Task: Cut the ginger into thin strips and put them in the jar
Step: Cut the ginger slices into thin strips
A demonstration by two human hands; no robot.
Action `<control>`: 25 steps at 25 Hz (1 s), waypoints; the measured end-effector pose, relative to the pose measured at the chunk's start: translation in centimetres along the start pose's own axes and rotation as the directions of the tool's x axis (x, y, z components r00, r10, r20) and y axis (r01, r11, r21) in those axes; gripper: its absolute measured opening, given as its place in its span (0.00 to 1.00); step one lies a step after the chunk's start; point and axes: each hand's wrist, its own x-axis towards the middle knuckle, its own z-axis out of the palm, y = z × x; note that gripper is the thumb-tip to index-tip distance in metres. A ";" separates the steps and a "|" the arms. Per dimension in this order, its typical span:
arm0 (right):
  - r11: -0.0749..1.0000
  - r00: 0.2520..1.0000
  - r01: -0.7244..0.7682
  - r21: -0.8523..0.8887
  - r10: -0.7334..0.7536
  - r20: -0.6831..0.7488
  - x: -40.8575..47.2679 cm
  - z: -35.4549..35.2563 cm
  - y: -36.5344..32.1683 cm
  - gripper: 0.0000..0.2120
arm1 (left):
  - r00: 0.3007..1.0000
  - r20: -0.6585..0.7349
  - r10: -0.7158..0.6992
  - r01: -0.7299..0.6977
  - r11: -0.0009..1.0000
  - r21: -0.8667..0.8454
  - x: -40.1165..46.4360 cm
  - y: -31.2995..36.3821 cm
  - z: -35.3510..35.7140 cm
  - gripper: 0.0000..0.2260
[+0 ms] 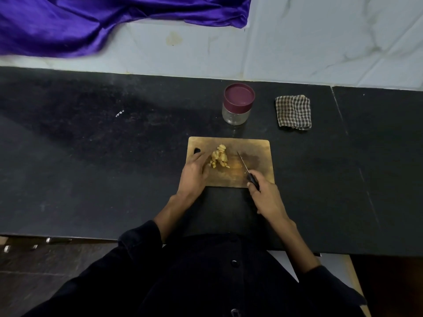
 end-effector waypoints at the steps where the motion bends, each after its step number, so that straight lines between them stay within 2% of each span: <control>1: 1.000 1.000 -0.005 0.010 0.005 -0.003 0.0 0.0 0.1 0.18 | 1.000 0.009 -0.006 0.006 1.000 -0.004 0.2 0.3 0.0 0.18; 5: 0.999 1.000 -0.018 0.048 0.018 -0.006 0.0 0.0 0.5 0.18 | 0.998 0.030 -0.057 0.056 0.998 0.019 2.9 1.2 0.3 0.17; 9: 0.996 0.999 -0.044 0.082 0.045 -0.011 0.6 -0.4 1.0 0.17 | 0.992 0.089 -0.094 0.092 0.995 0.034 6.2 1.0 0.8 0.06; 12: 0.993 0.998 -0.063 0.097 0.065 -0.013 1.0 -0.5 1.1 0.18 | 0.963 0.179 -0.199 0.196 0.980 0.036 7.7 1.0 0.9 0.07; 15: 0.993 0.997 -0.072 0.098 0.072 -0.004 1.2 -0.2 1.1 0.17 | 0.945 0.215 -0.245 0.238 0.970 0.058 7.9 1.3 1.0 0.10; 22: 0.987 0.995 -0.101 0.124 0.098 0.029 1.4 -0.1 1.3 0.17 | 0.938 0.167 -0.304 0.302 0.953 0.038 8.6 1.9 0.8 0.07; 25: 0.984 0.995 -0.102 0.144 0.099 0.029 1.3 -0.2 1.2 0.17 | 0.940 0.147 -0.308 0.317 0.948 -0.037 8.8 2.3 -0.2 0.07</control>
